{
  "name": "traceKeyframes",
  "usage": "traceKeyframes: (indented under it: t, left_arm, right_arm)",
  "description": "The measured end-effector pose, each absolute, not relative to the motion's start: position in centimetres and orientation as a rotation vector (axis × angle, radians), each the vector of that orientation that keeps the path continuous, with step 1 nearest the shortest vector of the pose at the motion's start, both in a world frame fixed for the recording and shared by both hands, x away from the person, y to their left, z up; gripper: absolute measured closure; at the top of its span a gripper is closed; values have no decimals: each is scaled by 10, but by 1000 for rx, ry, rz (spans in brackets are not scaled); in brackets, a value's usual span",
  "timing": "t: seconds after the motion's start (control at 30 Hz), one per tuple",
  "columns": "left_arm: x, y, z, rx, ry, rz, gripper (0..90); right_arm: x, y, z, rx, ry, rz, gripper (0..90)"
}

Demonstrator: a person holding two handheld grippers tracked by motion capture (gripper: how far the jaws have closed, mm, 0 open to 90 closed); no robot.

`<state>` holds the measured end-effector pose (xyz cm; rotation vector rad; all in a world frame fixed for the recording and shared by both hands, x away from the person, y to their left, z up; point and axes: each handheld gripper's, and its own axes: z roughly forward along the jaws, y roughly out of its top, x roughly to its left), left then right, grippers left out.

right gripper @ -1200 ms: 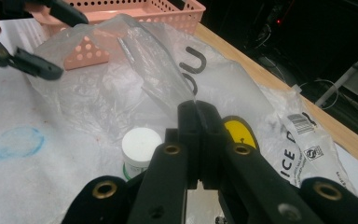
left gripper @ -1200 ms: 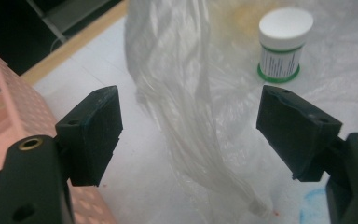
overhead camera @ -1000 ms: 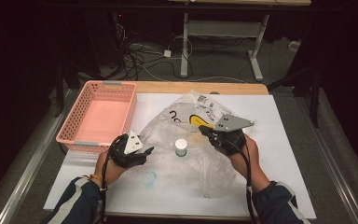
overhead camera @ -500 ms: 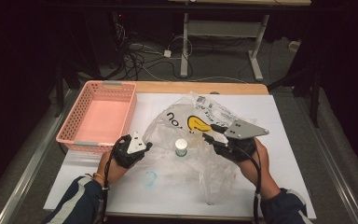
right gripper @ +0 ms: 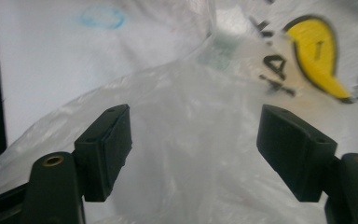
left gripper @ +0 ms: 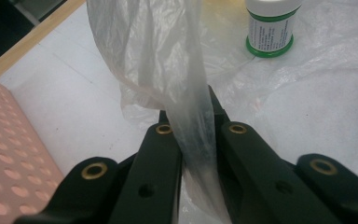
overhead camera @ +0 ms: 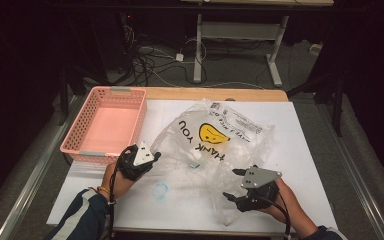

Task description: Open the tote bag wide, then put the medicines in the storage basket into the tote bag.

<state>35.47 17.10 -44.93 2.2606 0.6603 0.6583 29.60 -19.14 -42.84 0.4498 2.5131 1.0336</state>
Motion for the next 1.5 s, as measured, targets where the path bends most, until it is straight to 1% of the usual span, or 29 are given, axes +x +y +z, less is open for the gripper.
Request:
traceKeyframes:
  t: [0.03,0.07,0.1,0.13,0.17,0.2,0.27,0.3,0.33,0.37,0.4,0.47,0.63,0.87,1.1,1.5]
  left_arm:
    - [355,171,-449,2256,659,661,872]
    - [355,171,-449,2256,658,660,873]
    - [355,171,-449,2261,654,661,873]
    - [355,171,-449,2261,653,656,873]
    - [355,171,-449,2260,653,653,873]
    - [355,171,-449,2263,649,657,873]
    - [355,171,-449,2261,648,654,873]
    - [355,171,-449,2261,646,659,873]
    - [355,171,-449,2258,645,660,873]
    - [354,171,-448,2256,643,662,873]
    - [354,173,-447,2248,640,667,873]
    - [354,173,-446,2248,636,671,872]
    - [352,177,-442,2224,631,678,873]
    - [349,179,-436,2190,633,669,873]
    - [343,180,-427,2142,604,685,873]
    - [337,177,-421,2118,563,703,873]
  right_arm:
    - [296,-190,-430,436,2511,1004,242]
    - [299,-189,-433,425,2521,1000,248]
    - [300,-188,-435,420,2517,997,284]
    - [301,-186,-438,420,2507,972,333]
    - [303,-184,-442,427,2509,934,412]
    - [306,-183,-445,430,2517,899,511]
    - [311,-182,-449,460,2515,886,640]
    - [311,-182,-449,460,2515,886,640]
    - [312,-181,-449,464,2509,889,707]
    - [312,-181,-447,494,2477,927,809]
    - [312,-182,-445,497,2459,941,843]
    - [311,-184,-441,507,2421,975,879]
    - [311,-188,-432,538,2357,1048,897]
    - [313,-194,-427,566,2322,1090,900]
    - [313,-198,-425,584,2289,1116,900]
    - [309,-202,-416,555,2220,1183,900]
